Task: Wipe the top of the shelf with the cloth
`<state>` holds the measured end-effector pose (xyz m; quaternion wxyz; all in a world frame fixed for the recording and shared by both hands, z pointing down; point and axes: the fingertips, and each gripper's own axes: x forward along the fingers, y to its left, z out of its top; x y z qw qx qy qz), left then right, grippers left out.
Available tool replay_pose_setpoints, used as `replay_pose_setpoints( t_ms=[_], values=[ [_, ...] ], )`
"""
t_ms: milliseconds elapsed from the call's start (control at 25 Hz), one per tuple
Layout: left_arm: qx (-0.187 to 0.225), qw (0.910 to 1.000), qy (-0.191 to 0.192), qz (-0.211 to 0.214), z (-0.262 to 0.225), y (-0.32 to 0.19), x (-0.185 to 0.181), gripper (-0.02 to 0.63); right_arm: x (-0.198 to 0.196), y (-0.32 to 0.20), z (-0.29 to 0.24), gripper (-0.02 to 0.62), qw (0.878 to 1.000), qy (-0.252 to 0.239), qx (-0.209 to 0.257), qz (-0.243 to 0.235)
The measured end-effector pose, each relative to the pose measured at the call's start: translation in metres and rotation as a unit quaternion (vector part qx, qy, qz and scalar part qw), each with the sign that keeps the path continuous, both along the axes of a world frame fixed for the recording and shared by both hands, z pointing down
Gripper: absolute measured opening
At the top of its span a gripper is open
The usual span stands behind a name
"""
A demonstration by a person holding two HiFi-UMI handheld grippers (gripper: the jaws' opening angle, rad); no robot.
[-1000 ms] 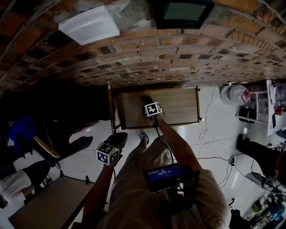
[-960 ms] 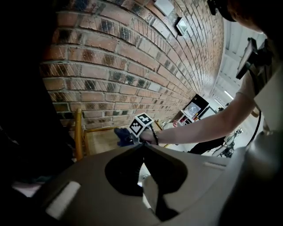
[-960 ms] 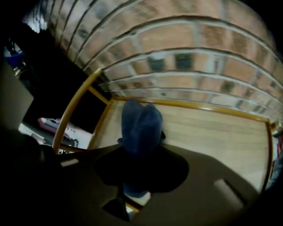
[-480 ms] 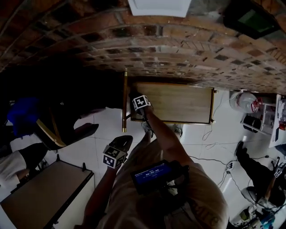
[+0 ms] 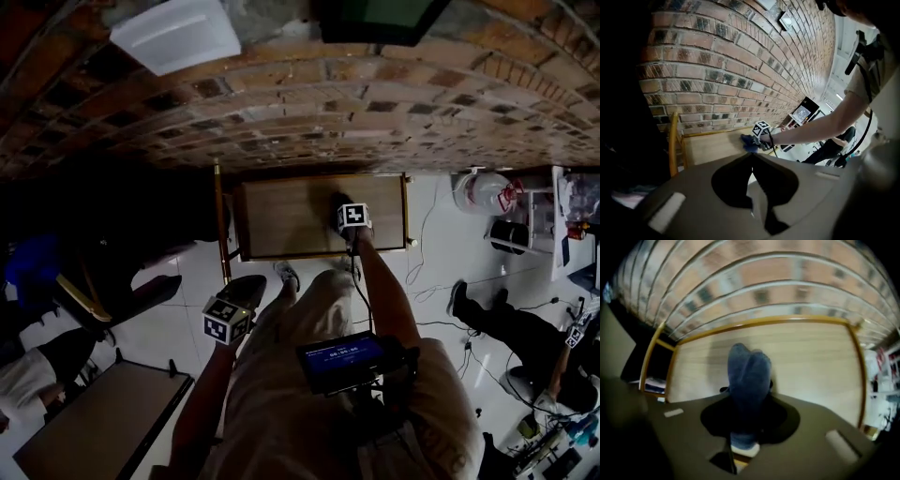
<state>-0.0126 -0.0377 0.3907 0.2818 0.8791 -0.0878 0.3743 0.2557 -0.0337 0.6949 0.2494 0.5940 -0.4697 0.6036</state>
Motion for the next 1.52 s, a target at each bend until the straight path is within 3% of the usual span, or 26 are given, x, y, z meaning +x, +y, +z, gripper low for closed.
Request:
replay_pose_setpoints(
  t_ms=[120,280,440,560,680,840,1000,1160,1320,1520],
  values=[
    [-0.006,0.9999,0.012,0.007,0.000,0.008,0.024,0.000,0.079,0.068,-0.027,0.100,0.997,0.033,-0.049,0.050],
    [-0.006,0.9998,0.012,0.011,-0.003,0.012,0.046,0.000,0.151,0.131,0.013,0.101,0.990,0.074,-0.080,0.091],
    [-0.008,0.9998,0.017,0.005,-0.007,0.020,0.059,0.000,0.166,0.145,0.012,0.101,0.987,0.089,-0.096,0.093],
    [-0.015,0.9998,0.013,0.006,-0.009,0.021,0.057,0.000,0.153,0.132,0.008,0.101,0.986,0.101,-0.092,0.094],
    [-0.015,0.9998,0.011,-0.005,-0.007,0.016,0.043,0.000,0.110,0.098,-0.005,0.103,0.991,0.100,-0.060,0.071],
    [-0.022,0.9994,0.010,-0.024,0.000,0.006,0.014,0.000,0.008,0.045,-0.031,0.103,0.990,0.106,-0.059,-0.066],
    [-0.021,0.9993,0.001,-0.031,0.009,0.001,-0.025,0.000,-0.138,-0.002,-0.041,0.103,0.981,0.032,-0.032,-0.189],
    [-0.026,0.9989,-0.006,-0.039,0.018,-0.004,-0.064,0.000,-0.254,-0.044,-0.036,0.103,0.968,-0.024,0.008,-0.251],
    [-0.024,0.9986,-0.014,-0.045,0.018,-0.007,-0.096,0.000,-0.317,-0.077,-0.020,0.103,0.963,-0.053,0.035,-0.262],
    [-0.022,0.9981,-0.024,-0.053,0.021,-0.006,-0.125,0.000,-0.330,-0.077,-0.001,0.103,0.960,-0.054,0.023,-0.273]
  ],
)
